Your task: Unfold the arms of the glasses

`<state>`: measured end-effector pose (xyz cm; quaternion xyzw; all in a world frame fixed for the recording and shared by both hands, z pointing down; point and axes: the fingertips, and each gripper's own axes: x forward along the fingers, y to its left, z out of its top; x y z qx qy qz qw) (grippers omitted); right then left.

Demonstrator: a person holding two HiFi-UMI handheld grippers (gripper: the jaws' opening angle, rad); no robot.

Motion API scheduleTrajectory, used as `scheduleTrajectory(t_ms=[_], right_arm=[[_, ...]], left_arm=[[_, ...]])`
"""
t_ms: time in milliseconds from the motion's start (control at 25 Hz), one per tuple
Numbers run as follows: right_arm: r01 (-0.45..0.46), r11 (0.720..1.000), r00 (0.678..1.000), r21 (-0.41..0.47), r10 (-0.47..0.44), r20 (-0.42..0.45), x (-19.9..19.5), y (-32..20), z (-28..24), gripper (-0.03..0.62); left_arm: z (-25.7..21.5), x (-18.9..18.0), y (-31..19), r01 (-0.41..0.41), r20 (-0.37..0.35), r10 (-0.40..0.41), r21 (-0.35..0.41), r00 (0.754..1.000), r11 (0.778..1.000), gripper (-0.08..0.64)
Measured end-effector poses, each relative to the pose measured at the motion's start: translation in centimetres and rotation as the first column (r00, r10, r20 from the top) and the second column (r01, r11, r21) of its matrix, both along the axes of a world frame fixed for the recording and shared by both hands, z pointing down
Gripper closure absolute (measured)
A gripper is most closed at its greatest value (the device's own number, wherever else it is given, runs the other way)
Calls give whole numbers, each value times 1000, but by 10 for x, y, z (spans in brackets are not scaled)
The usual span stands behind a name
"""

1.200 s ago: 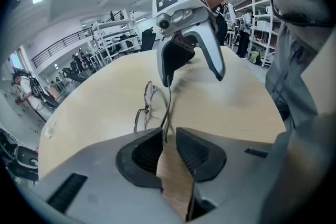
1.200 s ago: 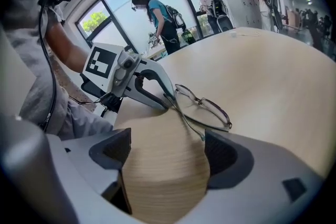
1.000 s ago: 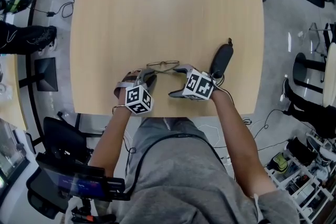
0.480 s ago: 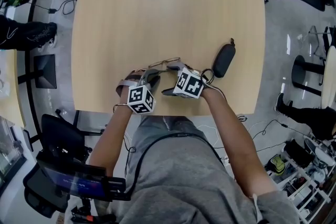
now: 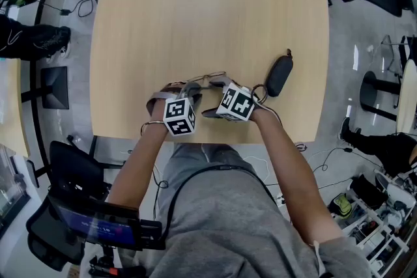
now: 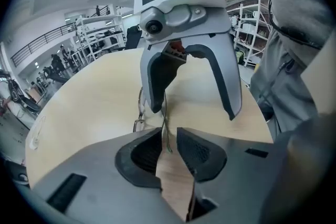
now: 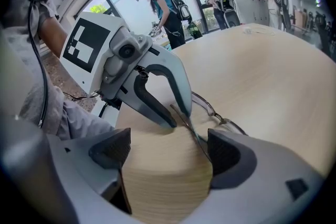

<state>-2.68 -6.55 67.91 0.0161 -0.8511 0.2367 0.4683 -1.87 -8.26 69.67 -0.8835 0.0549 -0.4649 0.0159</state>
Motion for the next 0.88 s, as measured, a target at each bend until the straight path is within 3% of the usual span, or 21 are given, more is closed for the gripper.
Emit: scheduleTrajectory(t_ms=[160, 400, 600, 880], right_arm=[[-37, 999, 999, -11, 37, 13, 0, -3, 2, 156], [-50, 998, 998, -33, 51, 27, 2, -3, 0, 155], [-39, 998, 999, -41, 40, 24, -6, 2, -1, 155], [-79, 995, 996, -62, 81, 28, -5, -2, -2, 156]], left_arm=[[10, -13, 12, -19, 30, 20, -16, 999, 1000, 494], [-27, 8, 0, -62, -41, 67, 128, 997, 990, 494], [4, 11, 1, -125, 94, 119, 62, 988, 990, 463], [9, 7, 8, -207, 188, 199, 21, 962, 978, 457]])
